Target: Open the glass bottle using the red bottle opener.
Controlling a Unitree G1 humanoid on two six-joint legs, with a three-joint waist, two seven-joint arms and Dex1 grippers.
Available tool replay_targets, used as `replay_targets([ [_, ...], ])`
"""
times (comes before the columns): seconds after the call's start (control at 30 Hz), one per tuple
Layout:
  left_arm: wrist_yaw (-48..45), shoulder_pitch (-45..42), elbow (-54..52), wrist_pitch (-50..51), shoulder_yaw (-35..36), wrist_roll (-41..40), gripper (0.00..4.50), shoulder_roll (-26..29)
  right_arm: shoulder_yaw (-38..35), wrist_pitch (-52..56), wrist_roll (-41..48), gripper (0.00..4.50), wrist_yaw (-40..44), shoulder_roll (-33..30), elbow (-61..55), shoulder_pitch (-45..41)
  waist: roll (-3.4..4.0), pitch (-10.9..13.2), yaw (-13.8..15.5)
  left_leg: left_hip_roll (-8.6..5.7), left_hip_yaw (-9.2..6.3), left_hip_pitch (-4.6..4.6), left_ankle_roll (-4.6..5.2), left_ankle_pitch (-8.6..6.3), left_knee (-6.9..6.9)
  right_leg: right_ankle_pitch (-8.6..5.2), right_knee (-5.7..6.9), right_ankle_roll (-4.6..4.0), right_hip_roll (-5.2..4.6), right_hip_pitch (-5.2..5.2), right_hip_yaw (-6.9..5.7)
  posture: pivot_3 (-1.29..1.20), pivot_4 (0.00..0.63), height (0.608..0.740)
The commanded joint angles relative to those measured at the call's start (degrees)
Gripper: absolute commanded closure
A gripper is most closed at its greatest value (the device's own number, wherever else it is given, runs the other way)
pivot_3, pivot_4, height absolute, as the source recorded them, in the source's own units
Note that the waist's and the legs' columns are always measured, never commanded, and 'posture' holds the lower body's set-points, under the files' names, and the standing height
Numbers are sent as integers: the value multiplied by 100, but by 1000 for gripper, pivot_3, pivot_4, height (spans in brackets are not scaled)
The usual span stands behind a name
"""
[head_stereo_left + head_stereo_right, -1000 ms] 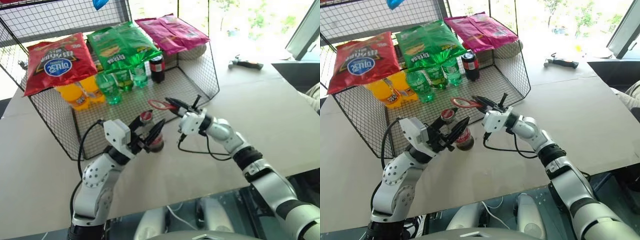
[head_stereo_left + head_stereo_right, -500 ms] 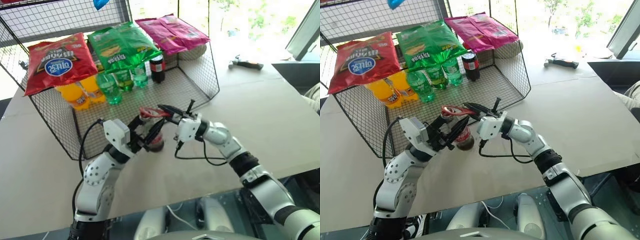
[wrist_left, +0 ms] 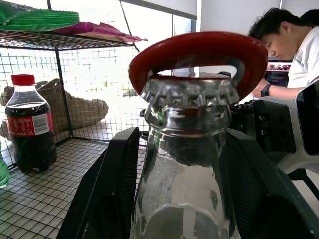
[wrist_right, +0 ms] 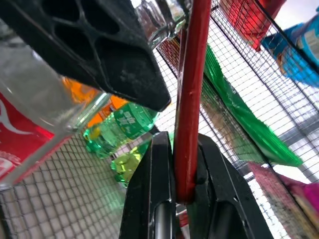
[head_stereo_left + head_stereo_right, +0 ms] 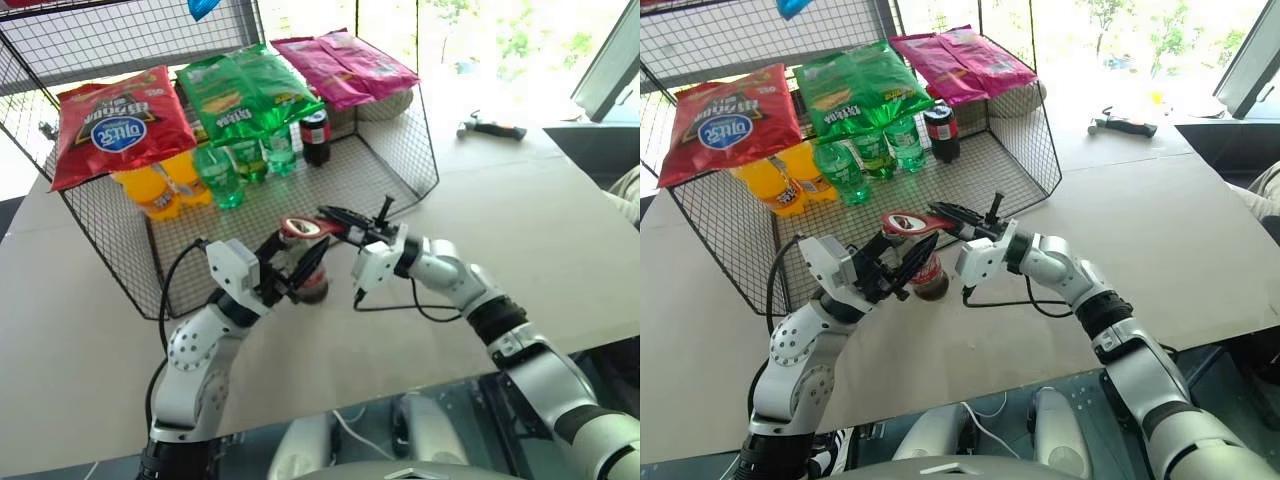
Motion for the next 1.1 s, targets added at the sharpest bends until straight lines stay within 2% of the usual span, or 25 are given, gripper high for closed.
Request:
replay_targets([
  [0.03, 24, -96, 61, 33, -77, 49, 2204, -9, 294, -231, -743, 4500, -374, -50, -178, -236, -1, -1, 0, 0, 1, 0, 0, 0, 0, 0, 0, 0, 0, 0, 1, 0, 150, 735],
  [0.37, 8, -115, 95, 17, -130, 58, 2204, -35, 327, -341, -1246, 4500, -1097, -401, 54, -967, -1, -1, -14, 1, 5, 2, -1, 1, 1, 0, 0, 0, 3, 0, 4, 0, 150, 735],
  [0.7, 8, -122, 104, 24, -135, 51, 2204, -39, 302, -350, -1189, 4500, -1449, -495, 364, -1246, -4, -2, -5, 1, 5, 1, 0, 0, 1, 0, -2, -1, 1, 1, 5, 0, 150, 735],
  [0.9, 34, -79, 48, 49, -129, 60, 2204, -16, -54, -225, -460, 4500, -1447, -394, 563, -1178, -4, -2, -5, 0, 6, 1, 0, 0, 1, 0, -2, -1, 1, 1, 6, 0, 150, 735],
  [1.1, 81, -78, 35, 36, -93, 115, 2204, 13, -340, 55, 723, 4500, -846, -157, 897, -982, -4, -3, -7, 2, 5, 1, 1, 0, 1, 0, -2, -1, 1, 1, 6, 0, 150, 735],
])
